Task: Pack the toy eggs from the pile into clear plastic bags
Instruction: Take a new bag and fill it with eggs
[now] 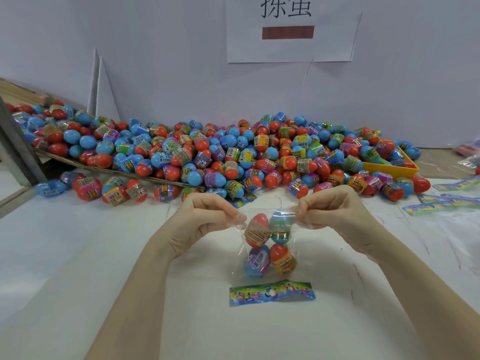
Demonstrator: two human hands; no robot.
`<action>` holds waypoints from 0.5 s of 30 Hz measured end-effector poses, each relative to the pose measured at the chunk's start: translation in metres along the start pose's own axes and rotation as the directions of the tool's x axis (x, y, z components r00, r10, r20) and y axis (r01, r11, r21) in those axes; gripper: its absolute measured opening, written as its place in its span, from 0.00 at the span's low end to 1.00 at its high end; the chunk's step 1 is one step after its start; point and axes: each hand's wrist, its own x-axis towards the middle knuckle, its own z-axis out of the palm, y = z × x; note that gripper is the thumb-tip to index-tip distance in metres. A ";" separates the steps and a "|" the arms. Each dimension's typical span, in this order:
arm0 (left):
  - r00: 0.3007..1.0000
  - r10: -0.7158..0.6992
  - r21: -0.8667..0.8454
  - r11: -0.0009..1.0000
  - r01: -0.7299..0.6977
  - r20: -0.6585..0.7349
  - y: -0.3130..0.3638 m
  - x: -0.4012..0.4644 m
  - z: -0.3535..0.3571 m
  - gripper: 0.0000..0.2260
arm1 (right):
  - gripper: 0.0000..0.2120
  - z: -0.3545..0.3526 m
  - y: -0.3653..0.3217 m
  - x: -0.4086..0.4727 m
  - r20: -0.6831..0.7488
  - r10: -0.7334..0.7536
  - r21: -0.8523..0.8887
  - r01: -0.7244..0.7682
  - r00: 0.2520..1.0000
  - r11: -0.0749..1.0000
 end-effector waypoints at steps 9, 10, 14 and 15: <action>1.000 0.017 0.048 0.999 -0.018 0.017 0.002 0.000 -0.001 0.08 | 0.20 -0.001 0.001 0.001 0.044 0.025 -0.011 -0.025 0.999 1.000; 1.000 0.021 0.066 0.998 -0.022 0.016 0.003 0.000 0.000 0.05 | 0.20 -0.002 0.002 0.001 0.048 0.029 -0.008 -0.029 0.998 1.000; 0.998 0.054 0.243 0.969 -0.043 -0.040 0.003 0.001 0.003 0.11 | 0.19 -0.003 0.003 0.001 0.068 0.035 -0.008 -0.034 0.997 0.999; 0.997 0.057 0.239 0.970 -0.042 -0.055 0.004 0.001 0.004 0.12 | 0.20 -0.003 0.002 0.001 0.075 0.037 -0.010 -0.036 0.997 0.999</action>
